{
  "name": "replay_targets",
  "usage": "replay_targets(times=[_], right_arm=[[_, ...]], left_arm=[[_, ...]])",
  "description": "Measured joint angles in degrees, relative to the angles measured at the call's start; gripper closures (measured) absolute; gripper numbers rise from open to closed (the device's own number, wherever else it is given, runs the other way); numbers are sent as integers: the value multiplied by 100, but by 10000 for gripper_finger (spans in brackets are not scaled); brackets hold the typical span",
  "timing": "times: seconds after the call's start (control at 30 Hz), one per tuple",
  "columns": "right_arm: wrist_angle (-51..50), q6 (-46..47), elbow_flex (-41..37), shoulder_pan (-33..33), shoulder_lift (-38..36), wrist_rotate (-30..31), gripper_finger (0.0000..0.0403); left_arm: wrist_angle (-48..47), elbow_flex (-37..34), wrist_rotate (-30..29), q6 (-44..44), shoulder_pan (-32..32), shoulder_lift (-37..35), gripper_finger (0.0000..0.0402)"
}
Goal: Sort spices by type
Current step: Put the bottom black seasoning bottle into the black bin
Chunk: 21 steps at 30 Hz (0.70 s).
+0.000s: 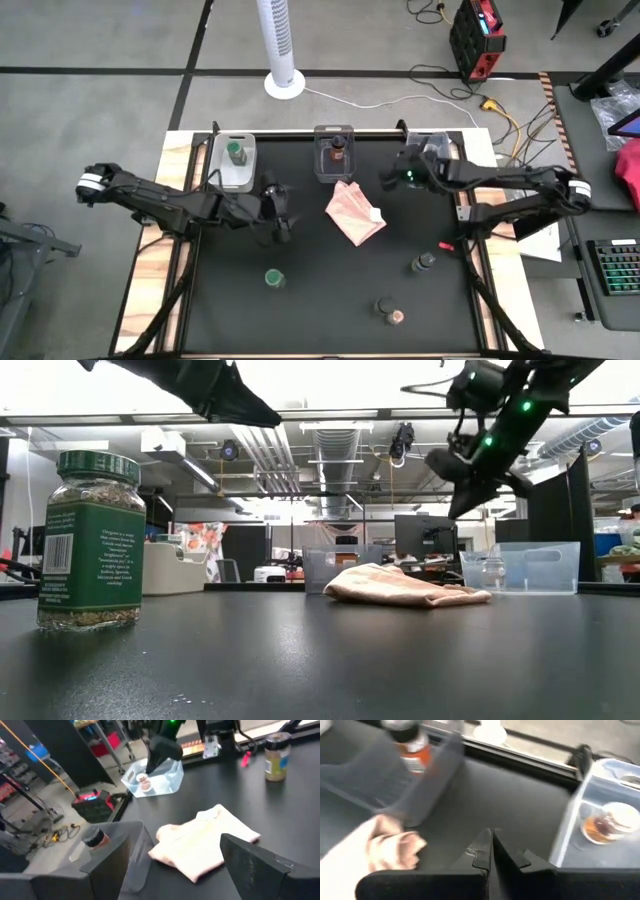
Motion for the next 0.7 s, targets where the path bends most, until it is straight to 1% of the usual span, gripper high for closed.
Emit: replay_targets(times=[0.1, 0.23, 0.3, 0.37, 0.57, 0.63, 0.7], right_arm=[[2, 95, 0, 528, 22, 356, 394], [31, 54, -19, 1205, 238, 1006, 394], [120, 192, -24, 1547, 372, 1291, 394], [256, 284, -24, 1886, 463, 1479, 394], [849, 277, -24, 2900, 509, 1441, 394], [1038, 231, -24, 3212, 502, 1267, 394], [1145, 216, 0, 3470, 483, 960, 394]], left_arm=[[-867, 369, 34, -312, -131, 2, 110], [-2117, 859, 239, -722, -334, 78, 110], [-2536, 1017, 307, -966, -456, 135, 110], [-2716, 1079, 315, -1142, -596, 185, 110], [-2768, 980, 315, -1236, -1009, 227, 110], [-2726, 940, 311, -1245, -1124, 227, 110], [-2734, 906, 302, -1245, -1225, 227, 110]])
